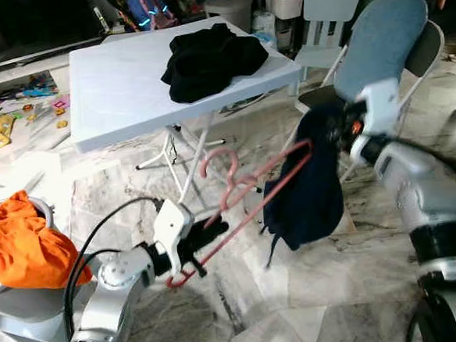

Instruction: Hang hanger

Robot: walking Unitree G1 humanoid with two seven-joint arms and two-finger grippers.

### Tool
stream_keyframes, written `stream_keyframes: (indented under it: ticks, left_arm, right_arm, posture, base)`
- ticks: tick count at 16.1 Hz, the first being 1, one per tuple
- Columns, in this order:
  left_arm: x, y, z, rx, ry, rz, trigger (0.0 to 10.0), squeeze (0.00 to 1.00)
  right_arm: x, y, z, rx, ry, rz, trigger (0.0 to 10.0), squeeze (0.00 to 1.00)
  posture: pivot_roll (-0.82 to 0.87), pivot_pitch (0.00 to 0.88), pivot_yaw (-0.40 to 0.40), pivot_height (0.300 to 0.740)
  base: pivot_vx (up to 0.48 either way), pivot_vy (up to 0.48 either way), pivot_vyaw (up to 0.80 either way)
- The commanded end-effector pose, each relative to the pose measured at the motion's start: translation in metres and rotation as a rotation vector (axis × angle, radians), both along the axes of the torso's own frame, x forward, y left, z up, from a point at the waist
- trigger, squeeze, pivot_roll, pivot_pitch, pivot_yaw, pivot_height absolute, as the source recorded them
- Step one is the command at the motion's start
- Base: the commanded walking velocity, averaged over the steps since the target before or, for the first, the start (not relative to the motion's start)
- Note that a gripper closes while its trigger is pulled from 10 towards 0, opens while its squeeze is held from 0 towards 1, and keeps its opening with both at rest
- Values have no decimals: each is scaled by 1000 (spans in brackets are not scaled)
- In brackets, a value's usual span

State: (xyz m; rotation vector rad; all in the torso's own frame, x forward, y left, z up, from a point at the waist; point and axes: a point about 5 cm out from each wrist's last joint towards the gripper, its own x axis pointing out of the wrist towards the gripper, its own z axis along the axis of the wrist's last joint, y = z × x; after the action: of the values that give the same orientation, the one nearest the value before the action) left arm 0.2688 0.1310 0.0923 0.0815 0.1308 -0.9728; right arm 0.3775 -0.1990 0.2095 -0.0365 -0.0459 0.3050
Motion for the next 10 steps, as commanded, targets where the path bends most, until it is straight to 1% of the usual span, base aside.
stream_keyframes:
  ticks: [1,3,4,5,6,7,8,9,10]
  left_arm:
    - [-6,-1,3,28,-10,-54,0,0]
    - [-10,0,2,41,-14,-60,0,0]
    - [-11,0,5,45,-35,-45,0,0]
    - [-10,2,7,52,-59,-8,0,0]
    - [-11,4,11,42,-78,30,0,0]
    - [-12,9,16,35,-112,98,0,0]
    - [-13,14,19,9,-144,206,0,0]
    - [-14,17,21,-1,-163,270,0,0]
    - [-14,24,19,4,-191,458,0,0]
  right_arm:
    - [7,1,8,-9,-29,-70,0,0]
    - [15,6,4,-36,-3,-148,0,0]
    - [17,7,-4,-81,22,-183,0,0]
    - [17,6,-9,-100,43,-206,0,0]
    - [16,-1,-18,-123,73,-264,0,0]
    - [15,-12,-26,-142,102,-329,0,0]
    - [11,-26,-34,-118,126,-395,0,0]
    - [9,-32,-37,-104,136,-426,0,0]
    - [5,-40,-42,-71,138,-452,0,0]
  posture:
    - [-125,0,58,740]
    - [-113,0,50,740]
    - [-106,0,47,740]
    - [-105,0,46,740]
    - [-99,0,42,740]
    - [-96,0,40,740]
    - [-93,0,41,740]
    - [-89,0,40,740]
    - [-86,0,41,740]
  base:
    - [0,0,0]
    - [0,0,0]
    - [0,0,0]
    - [0,0,0]
    - [0,0,0]
    - [0,0,0]
    - [0,0,0]
    - [0,0,0]
    - [0,0,0]
